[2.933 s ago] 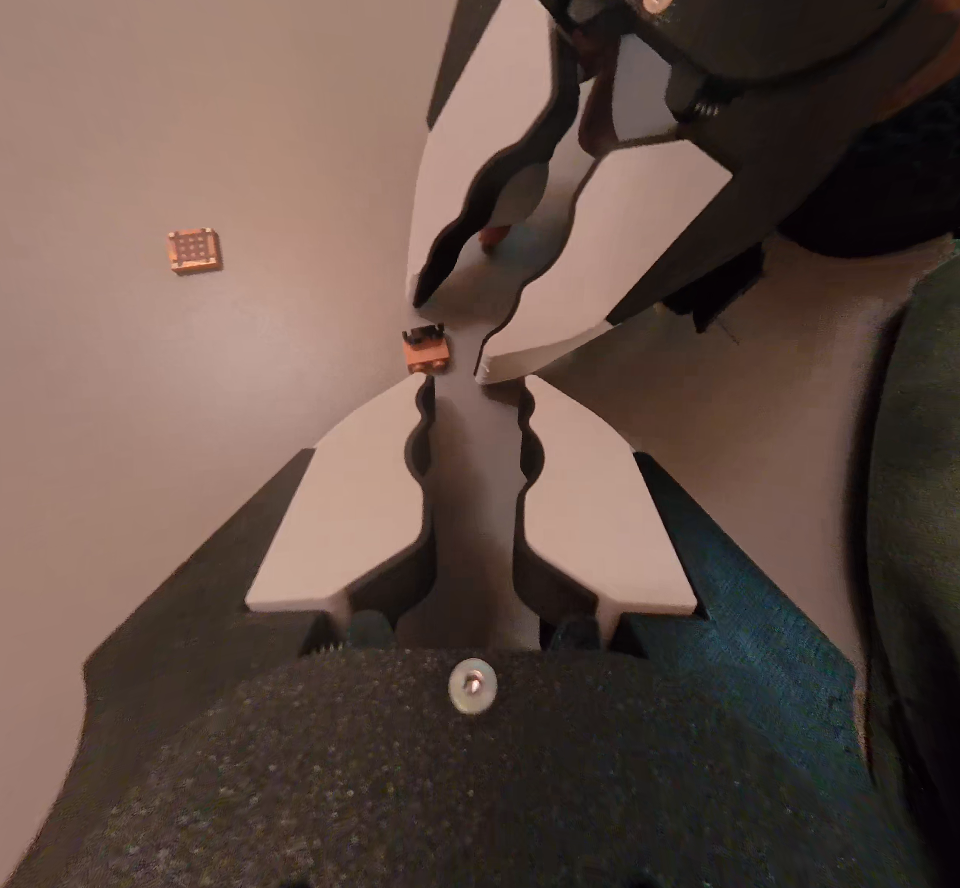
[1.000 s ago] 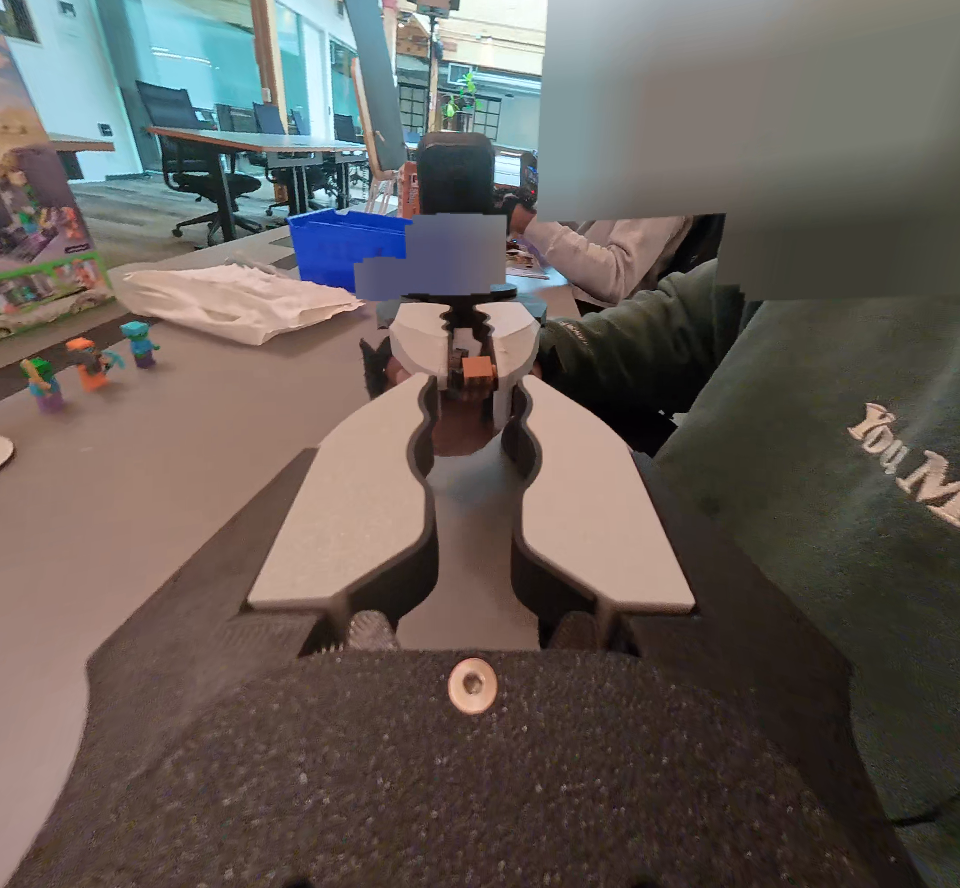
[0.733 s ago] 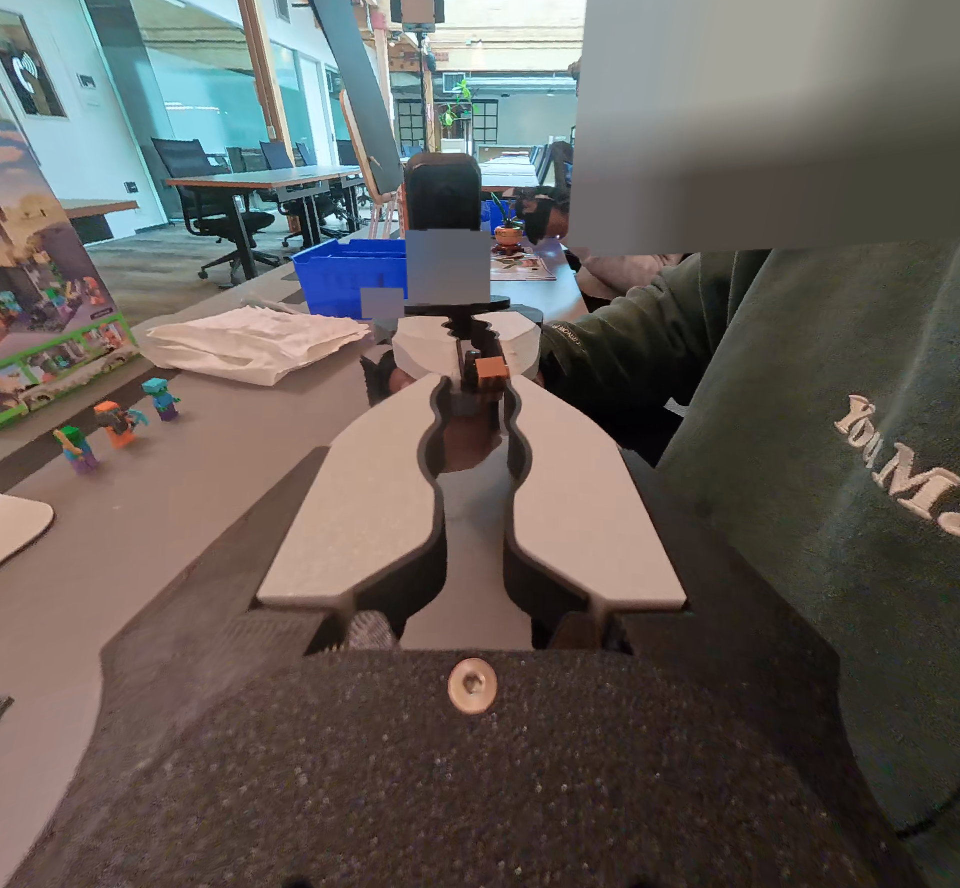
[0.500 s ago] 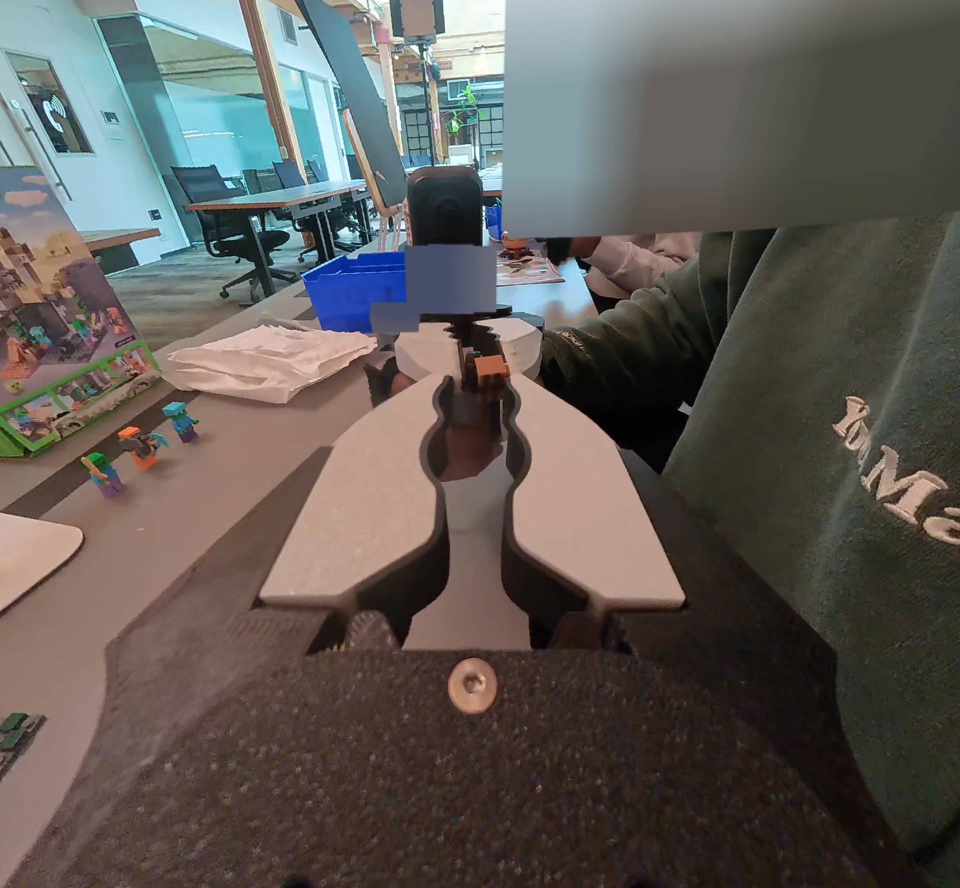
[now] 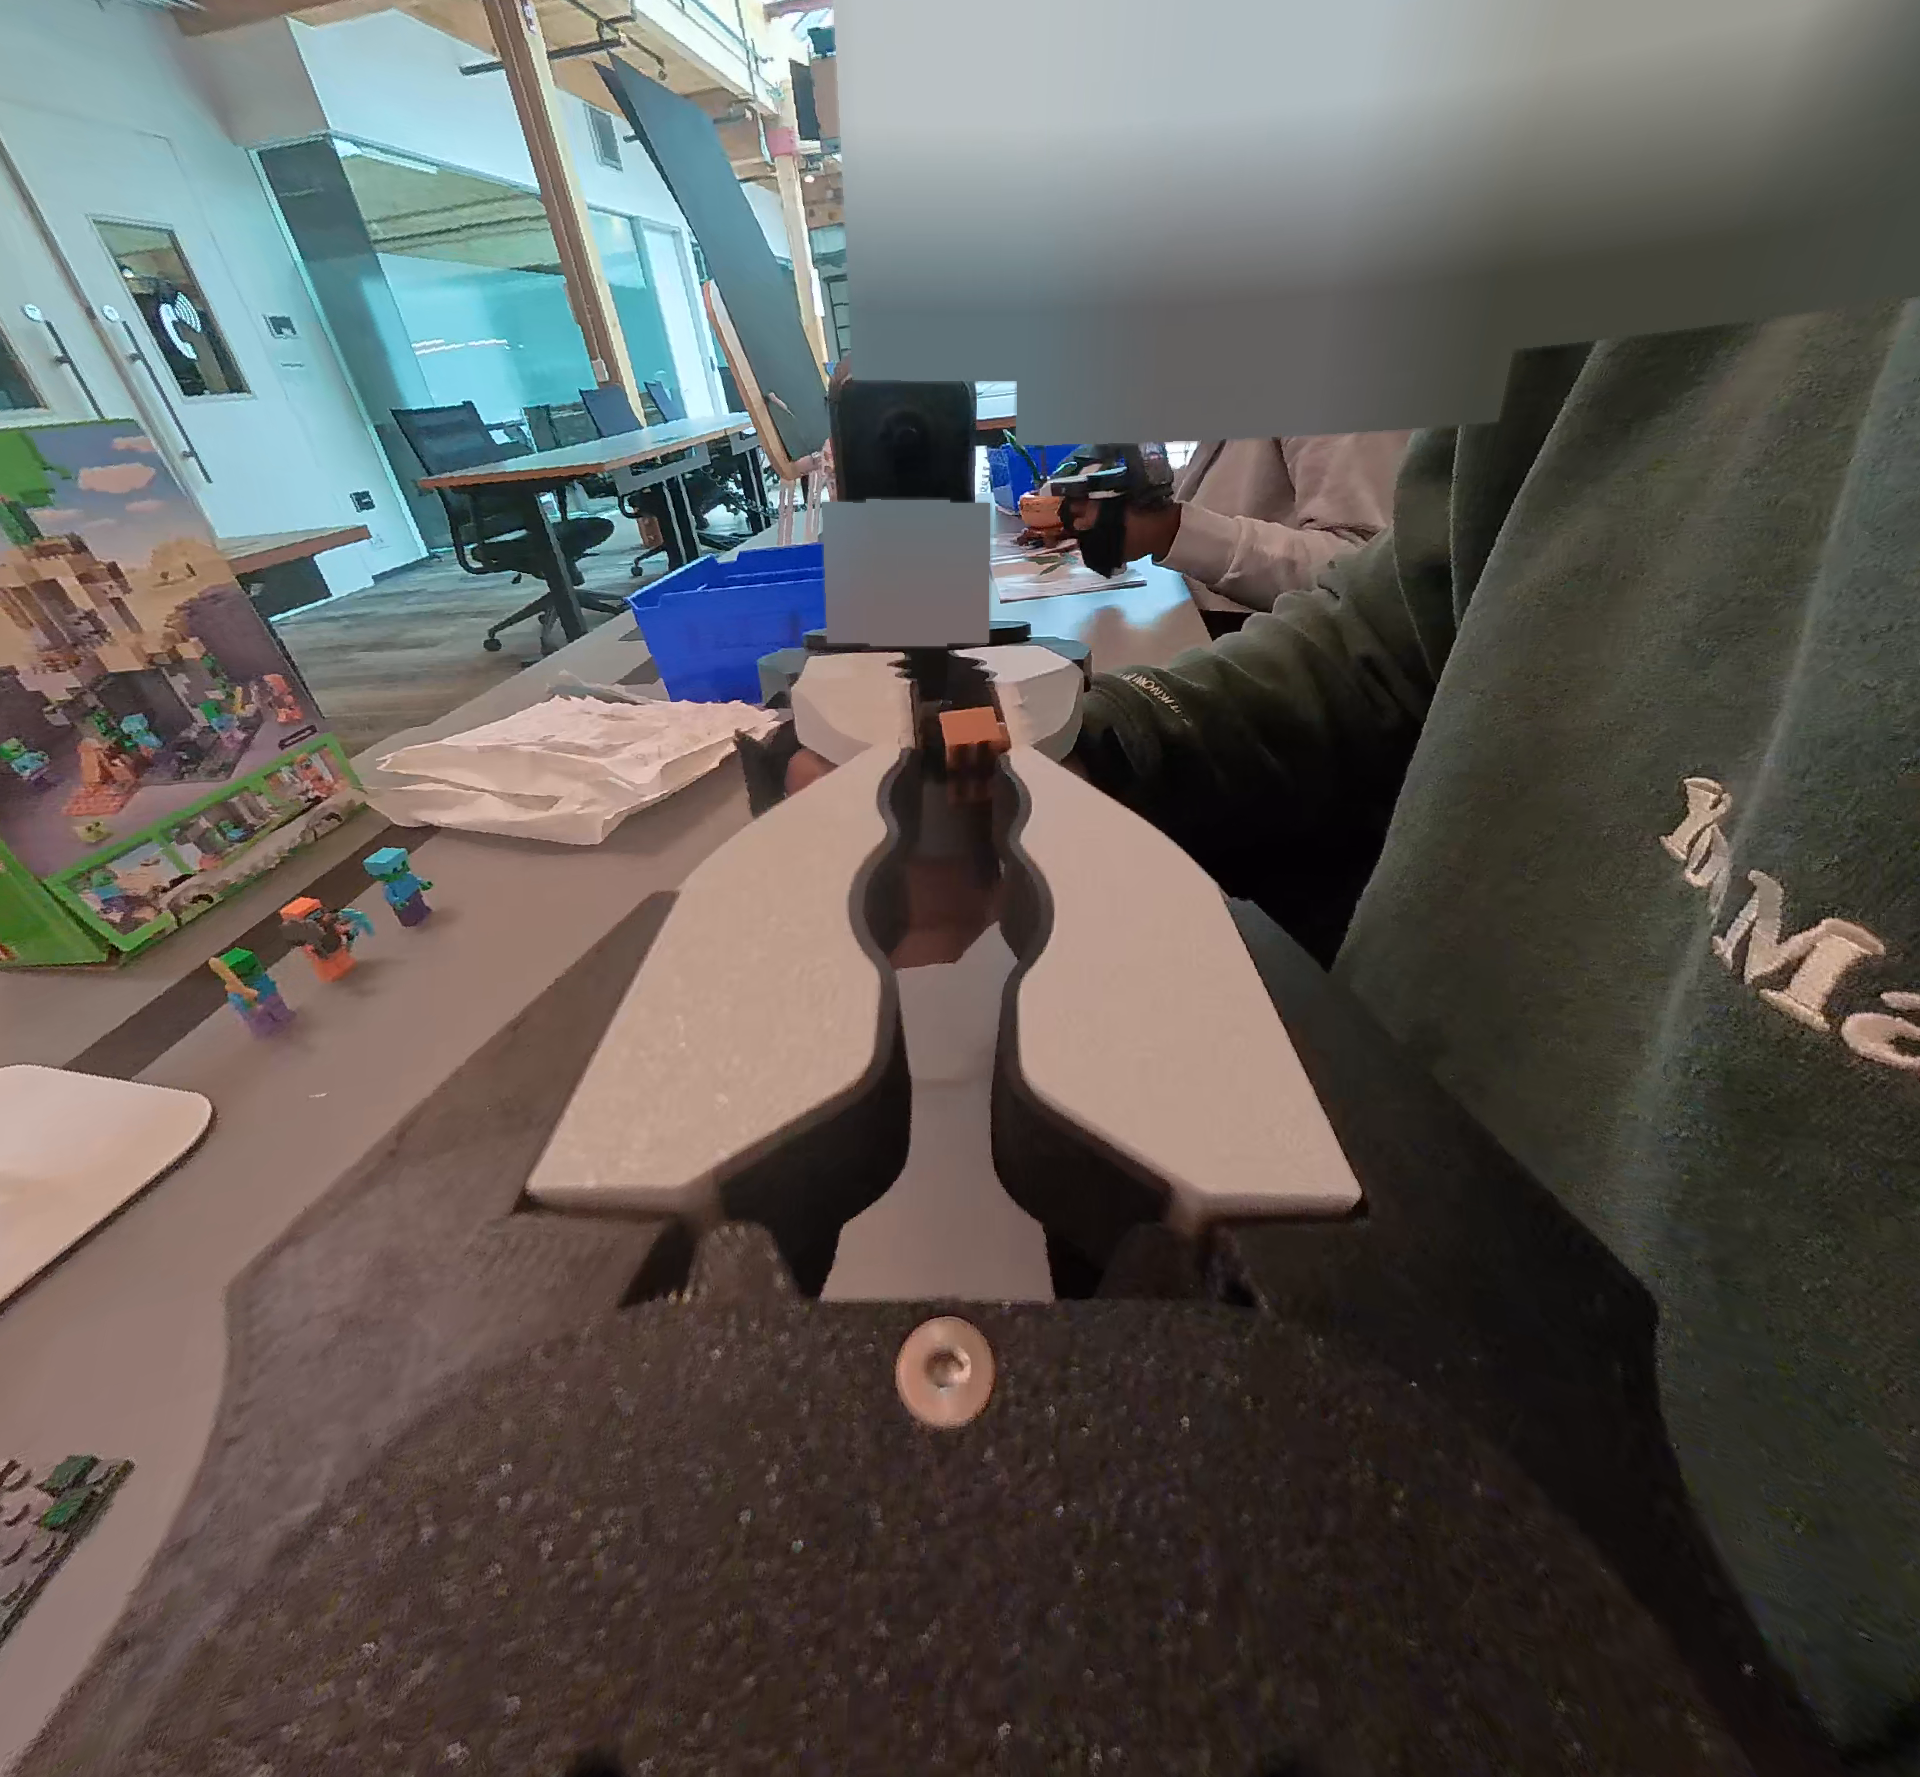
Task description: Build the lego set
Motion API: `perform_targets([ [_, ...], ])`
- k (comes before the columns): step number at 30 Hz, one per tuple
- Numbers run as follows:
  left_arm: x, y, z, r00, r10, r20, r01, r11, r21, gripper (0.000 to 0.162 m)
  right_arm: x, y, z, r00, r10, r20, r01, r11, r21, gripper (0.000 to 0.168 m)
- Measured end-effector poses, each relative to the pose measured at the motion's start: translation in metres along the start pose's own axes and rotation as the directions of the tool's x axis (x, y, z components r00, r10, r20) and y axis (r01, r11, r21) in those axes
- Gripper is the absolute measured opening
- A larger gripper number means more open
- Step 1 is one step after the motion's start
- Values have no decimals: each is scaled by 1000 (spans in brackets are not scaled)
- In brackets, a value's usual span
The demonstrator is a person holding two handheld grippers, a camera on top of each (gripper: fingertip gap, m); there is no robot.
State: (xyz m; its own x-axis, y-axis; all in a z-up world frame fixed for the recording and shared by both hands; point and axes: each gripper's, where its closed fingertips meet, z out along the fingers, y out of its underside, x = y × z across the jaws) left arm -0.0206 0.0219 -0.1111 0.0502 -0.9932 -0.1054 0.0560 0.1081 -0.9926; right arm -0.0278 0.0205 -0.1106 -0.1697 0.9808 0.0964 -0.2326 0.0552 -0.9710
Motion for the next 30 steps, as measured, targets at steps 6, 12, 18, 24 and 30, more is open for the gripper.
perform_targets([
  [6, -3, 1, -1, 1000, 5, 17, -6, 1000, 4, 13, 3, 1, 0, 1000, 24, -14, -24, 1000, -10, 15],
  [12, -6, 3, -3, 999, 20, 40, -20, 1000, -1, 13, 6, 2, 1, 999, 16, -40, -18, 999, -41, 16],
  [18, -8, 5, -3, 996, 60, 64, -60, 998, -15, 0, -3, 5, 2, 1000, -3, -2, 2, 997, -79, 4],
  [24, -18, 6, -11, 992, 70, 106, -67, 997, -33, 0, 6, 9, -4, 998, -3, -57, -2, 996, -87, 4],
  [30, -28, 14, -15, 989, 53, 139, -45, 997, -62, 0, 16, 10, -14, 995, -1, -102, -8, 995, -95, 4],
])
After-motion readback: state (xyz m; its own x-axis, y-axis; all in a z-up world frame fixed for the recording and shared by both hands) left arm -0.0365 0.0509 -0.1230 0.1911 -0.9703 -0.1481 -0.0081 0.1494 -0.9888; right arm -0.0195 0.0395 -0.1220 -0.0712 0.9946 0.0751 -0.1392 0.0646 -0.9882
